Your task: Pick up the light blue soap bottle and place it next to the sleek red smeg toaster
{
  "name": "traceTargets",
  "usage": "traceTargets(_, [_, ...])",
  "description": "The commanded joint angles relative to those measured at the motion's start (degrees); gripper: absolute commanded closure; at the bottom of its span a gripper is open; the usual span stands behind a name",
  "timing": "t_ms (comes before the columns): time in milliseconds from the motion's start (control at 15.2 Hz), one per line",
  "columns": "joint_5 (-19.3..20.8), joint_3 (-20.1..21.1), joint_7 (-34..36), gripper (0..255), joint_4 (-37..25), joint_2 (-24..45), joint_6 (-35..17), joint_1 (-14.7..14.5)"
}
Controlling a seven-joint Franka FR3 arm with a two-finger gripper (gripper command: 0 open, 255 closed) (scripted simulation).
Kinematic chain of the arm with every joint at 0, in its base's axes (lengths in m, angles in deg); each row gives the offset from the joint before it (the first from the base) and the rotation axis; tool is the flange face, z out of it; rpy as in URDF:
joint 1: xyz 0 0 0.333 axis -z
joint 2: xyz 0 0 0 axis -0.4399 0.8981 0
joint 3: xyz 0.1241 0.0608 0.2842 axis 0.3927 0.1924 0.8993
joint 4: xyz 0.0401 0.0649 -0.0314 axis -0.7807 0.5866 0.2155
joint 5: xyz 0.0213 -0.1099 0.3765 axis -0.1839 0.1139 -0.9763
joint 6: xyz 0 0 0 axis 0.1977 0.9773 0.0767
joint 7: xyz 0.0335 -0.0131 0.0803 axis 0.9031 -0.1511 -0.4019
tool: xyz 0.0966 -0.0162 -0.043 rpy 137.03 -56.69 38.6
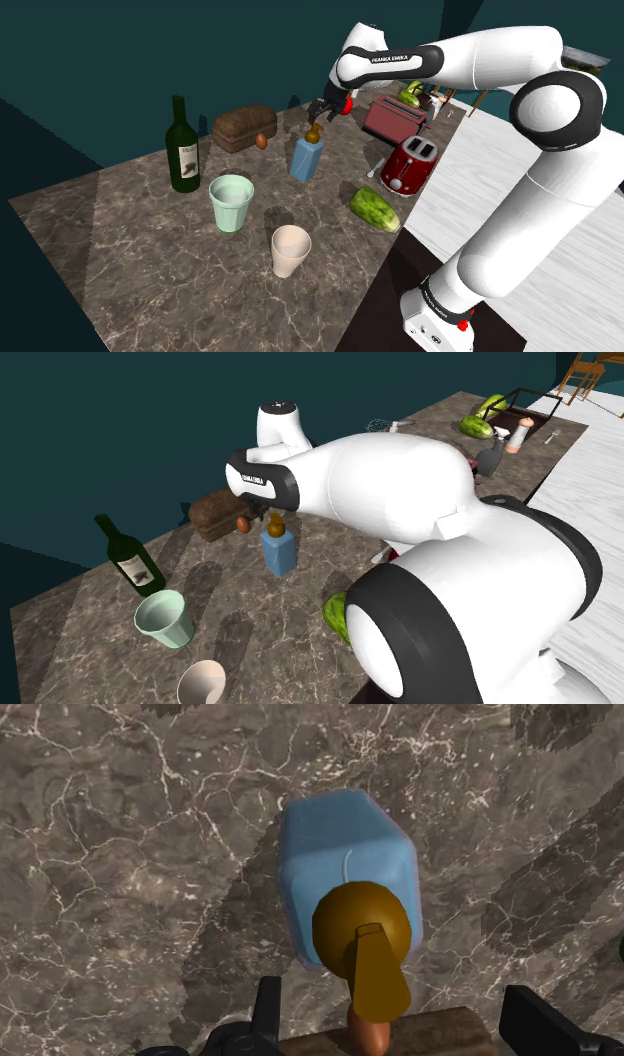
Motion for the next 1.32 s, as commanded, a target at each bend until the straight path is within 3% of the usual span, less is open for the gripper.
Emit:
traceTargets(0, [0.0, 0.0, 0.0, 0, 0.0, 1.3, -1.4, 0.0])
traceTargets(330, [-0.1, 0.1, 0.0, 0, 0.9, 3.3, -4.3, -0.1])
traceTargets(858, [-0.1, 0.1, 0.0, 0, 0.9, 3.3, -4.3, -0.1])
traceTargets(924, [-0.1, 0.1, 0.0, 255, 0.9, 3.3, -4.3, -0.1])
traceTargets(1254, [-0.1, 0.1, 0.0, 255, 0.9, 3.3, -4.3, -0.1])
